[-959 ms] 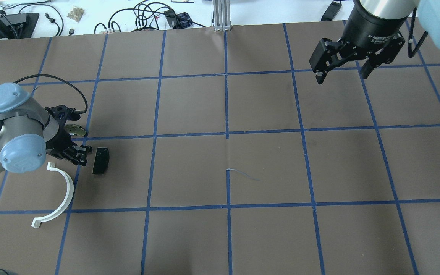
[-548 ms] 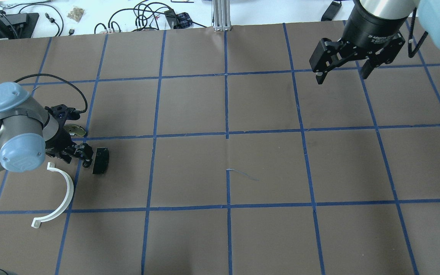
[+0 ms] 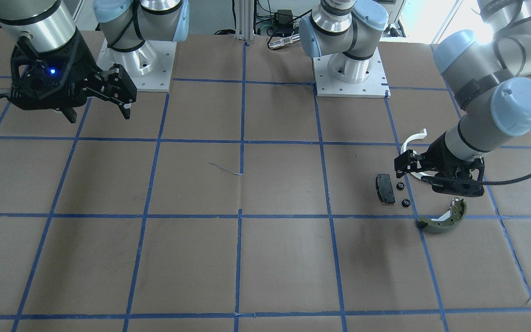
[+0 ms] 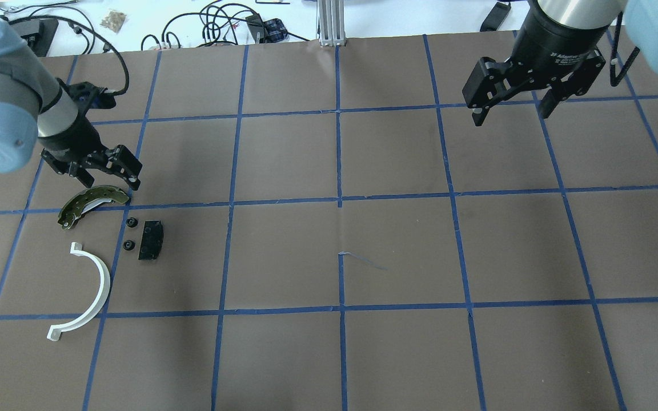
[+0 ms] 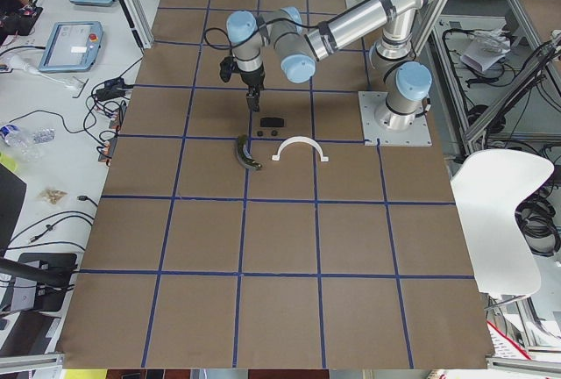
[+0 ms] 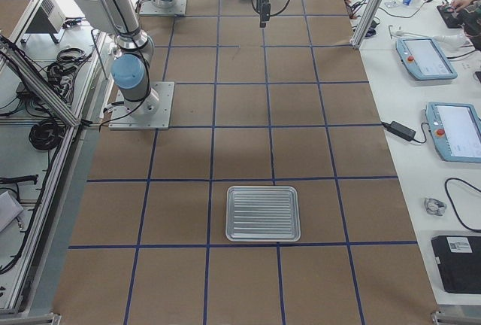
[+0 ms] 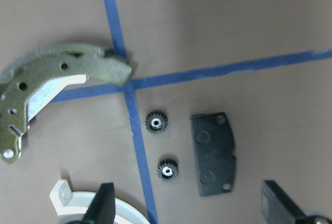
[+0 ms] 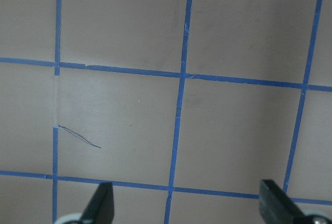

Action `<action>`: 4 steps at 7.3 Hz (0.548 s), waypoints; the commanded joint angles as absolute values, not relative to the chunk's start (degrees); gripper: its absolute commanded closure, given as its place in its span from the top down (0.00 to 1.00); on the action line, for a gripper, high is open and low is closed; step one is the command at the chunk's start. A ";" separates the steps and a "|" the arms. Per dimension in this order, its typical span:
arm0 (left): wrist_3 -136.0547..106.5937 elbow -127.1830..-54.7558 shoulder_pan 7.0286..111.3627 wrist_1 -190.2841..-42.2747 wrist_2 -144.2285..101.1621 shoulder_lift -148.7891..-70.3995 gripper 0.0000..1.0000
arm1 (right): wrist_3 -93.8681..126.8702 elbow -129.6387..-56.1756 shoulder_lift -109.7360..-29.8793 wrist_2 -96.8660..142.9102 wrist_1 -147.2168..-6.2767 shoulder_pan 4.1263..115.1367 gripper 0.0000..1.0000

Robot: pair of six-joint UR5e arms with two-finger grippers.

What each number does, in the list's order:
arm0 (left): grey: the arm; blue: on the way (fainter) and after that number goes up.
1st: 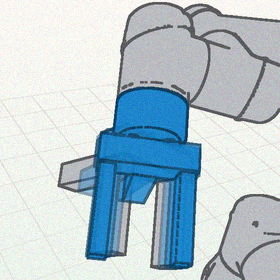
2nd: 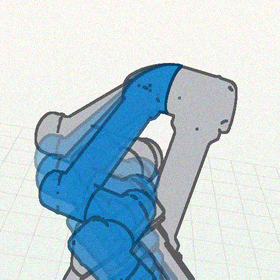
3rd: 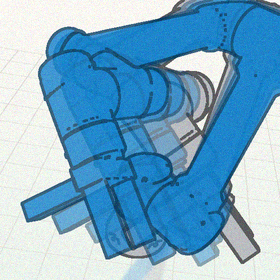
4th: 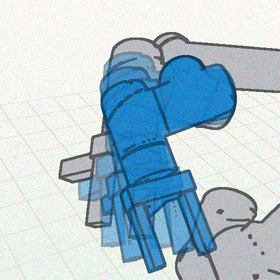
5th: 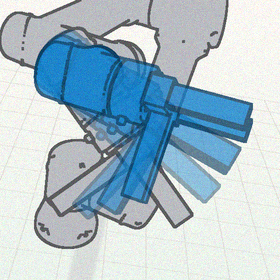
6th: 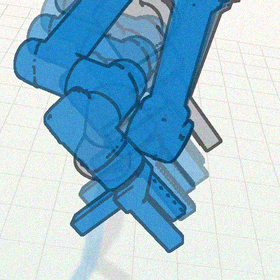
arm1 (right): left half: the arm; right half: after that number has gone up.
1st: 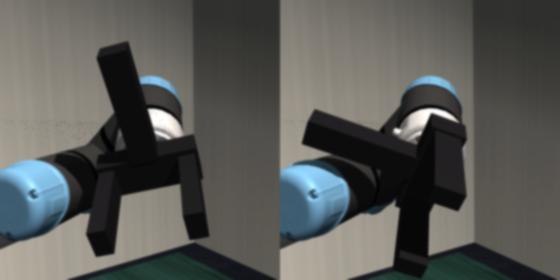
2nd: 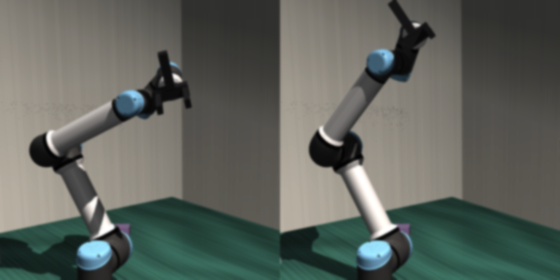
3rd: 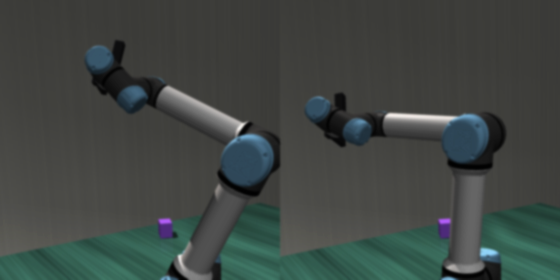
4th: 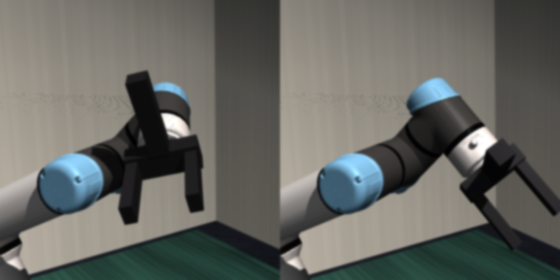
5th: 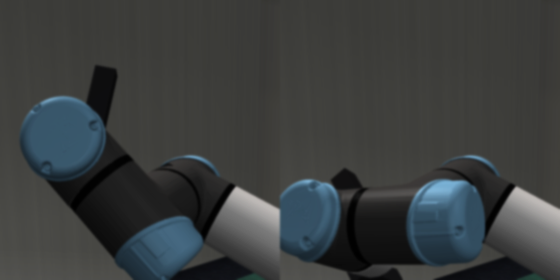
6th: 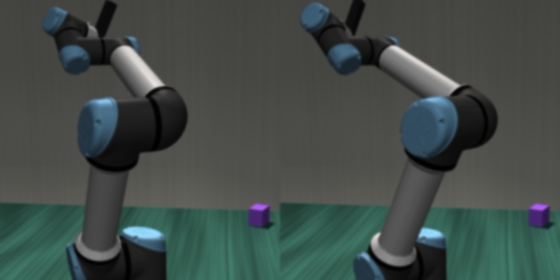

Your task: Place bearing gear from tray to pile

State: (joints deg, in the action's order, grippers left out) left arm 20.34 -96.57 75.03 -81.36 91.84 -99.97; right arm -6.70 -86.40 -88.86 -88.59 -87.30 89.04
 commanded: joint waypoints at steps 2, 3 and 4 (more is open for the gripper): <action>5.21 -82.62 89.69 -95.19 91.41 -95.82 1.00 | -6.77 -86.40 -88.86 -88.59 -87.28 89.03 1.00; 4.84 -82.97 92.00 -94.84 91.67 -94.32 1.00 | -6.77 -86.40 -88.86 -88.59 -87.28 89.03 1.00; 5.01 -83.32 92.37 -94.75 91.41 -93.26 1.00 | -6.77 -86.40 -88.86 -88.59 -87.36 89.03 1.00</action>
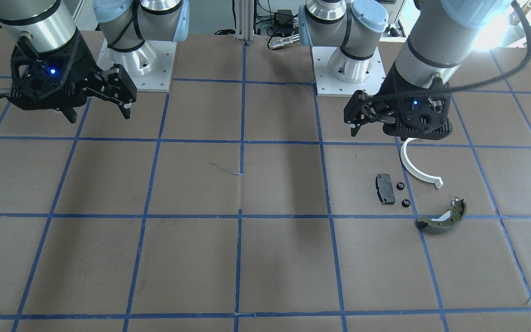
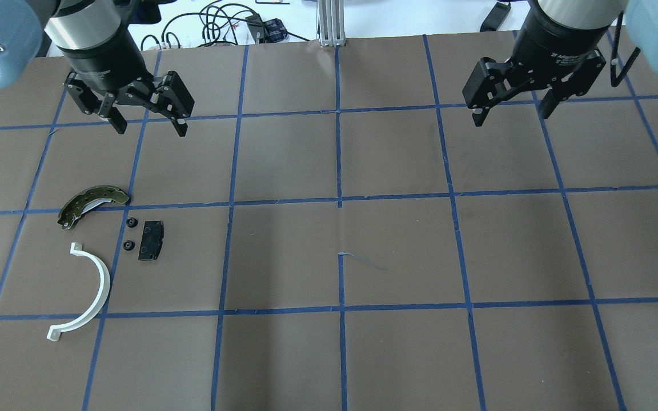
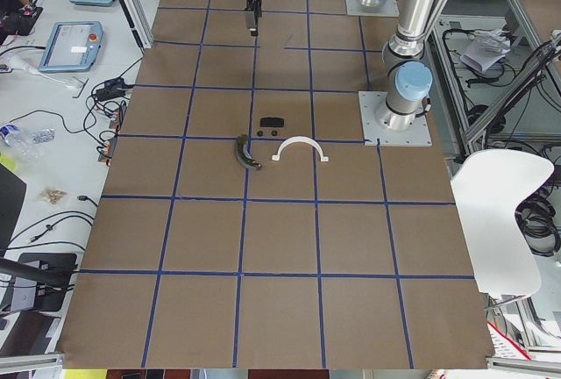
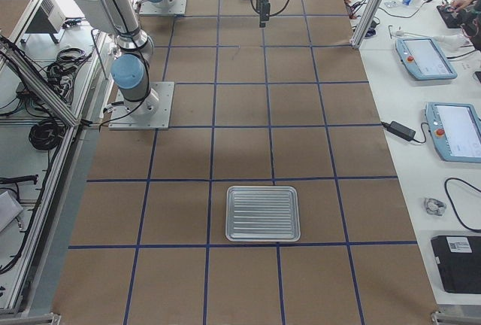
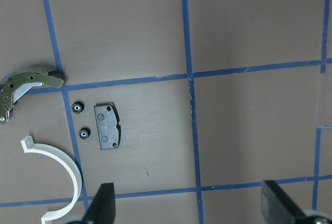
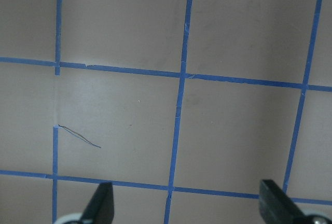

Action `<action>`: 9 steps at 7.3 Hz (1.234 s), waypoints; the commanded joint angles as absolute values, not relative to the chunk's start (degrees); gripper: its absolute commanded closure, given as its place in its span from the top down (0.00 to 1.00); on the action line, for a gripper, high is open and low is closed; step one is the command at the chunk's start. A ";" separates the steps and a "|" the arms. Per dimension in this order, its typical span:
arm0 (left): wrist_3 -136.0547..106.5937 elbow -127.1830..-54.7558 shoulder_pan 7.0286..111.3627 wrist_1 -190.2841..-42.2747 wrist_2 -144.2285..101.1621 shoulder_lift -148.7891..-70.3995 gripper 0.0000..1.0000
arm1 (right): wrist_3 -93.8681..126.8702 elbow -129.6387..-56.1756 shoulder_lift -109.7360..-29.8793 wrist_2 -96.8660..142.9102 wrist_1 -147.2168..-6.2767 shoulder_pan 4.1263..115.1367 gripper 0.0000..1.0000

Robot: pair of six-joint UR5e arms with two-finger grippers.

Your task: Place bearing gear from tray to pile

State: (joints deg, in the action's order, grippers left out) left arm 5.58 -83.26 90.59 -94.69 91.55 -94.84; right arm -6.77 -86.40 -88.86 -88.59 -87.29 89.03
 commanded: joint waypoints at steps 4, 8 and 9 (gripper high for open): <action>5.10 -87.53 92.37 -90.64 91.23 -90.35 1.00 | -6.77 -86.48 -88.86 -88.68 -87.36 89.03 1.00; 3.52 -88.33 92.20 -90.62 91.41 -89.91 1.00 | -6.77 -86.40 -88.86 -88.59 -87.36 89.03 1.00; 3.60 -88.33 92.02 -90.62 91.41 -89.91 1.00 | -6.77 -86.40 -88.94 -88.59 -87.36 89.03 1.00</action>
